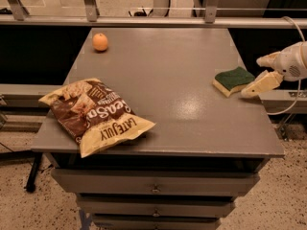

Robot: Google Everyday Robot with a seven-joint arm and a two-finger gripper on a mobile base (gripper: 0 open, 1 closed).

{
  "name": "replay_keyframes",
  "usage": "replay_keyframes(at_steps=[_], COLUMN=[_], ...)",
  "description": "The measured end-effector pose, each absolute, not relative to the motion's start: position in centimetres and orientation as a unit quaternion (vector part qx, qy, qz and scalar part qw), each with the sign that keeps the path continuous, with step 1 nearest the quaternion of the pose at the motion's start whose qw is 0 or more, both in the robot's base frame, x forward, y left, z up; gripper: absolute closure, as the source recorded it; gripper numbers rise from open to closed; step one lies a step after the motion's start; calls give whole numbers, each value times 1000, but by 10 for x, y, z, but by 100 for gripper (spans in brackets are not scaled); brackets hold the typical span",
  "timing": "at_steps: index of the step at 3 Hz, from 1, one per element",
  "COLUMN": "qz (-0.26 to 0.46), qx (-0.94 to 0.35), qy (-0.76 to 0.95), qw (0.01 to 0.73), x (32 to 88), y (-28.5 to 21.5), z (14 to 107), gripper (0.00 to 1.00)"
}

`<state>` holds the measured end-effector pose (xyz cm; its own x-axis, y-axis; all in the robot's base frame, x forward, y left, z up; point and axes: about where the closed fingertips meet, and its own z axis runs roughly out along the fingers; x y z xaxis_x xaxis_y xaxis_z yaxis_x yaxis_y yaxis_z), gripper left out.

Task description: Pick sponge

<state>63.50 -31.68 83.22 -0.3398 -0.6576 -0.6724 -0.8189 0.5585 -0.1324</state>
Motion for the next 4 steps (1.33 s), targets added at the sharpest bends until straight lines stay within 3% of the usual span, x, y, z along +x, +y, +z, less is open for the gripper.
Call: replay_keyframes(at_steps=[3, 4], qz=[187, 197], qx=[-388, -396], qy=[840, 828], qw=[331, 344], x=[630, 620], y=[-322, -310], z=[836, 859], gripper=[88, 100])
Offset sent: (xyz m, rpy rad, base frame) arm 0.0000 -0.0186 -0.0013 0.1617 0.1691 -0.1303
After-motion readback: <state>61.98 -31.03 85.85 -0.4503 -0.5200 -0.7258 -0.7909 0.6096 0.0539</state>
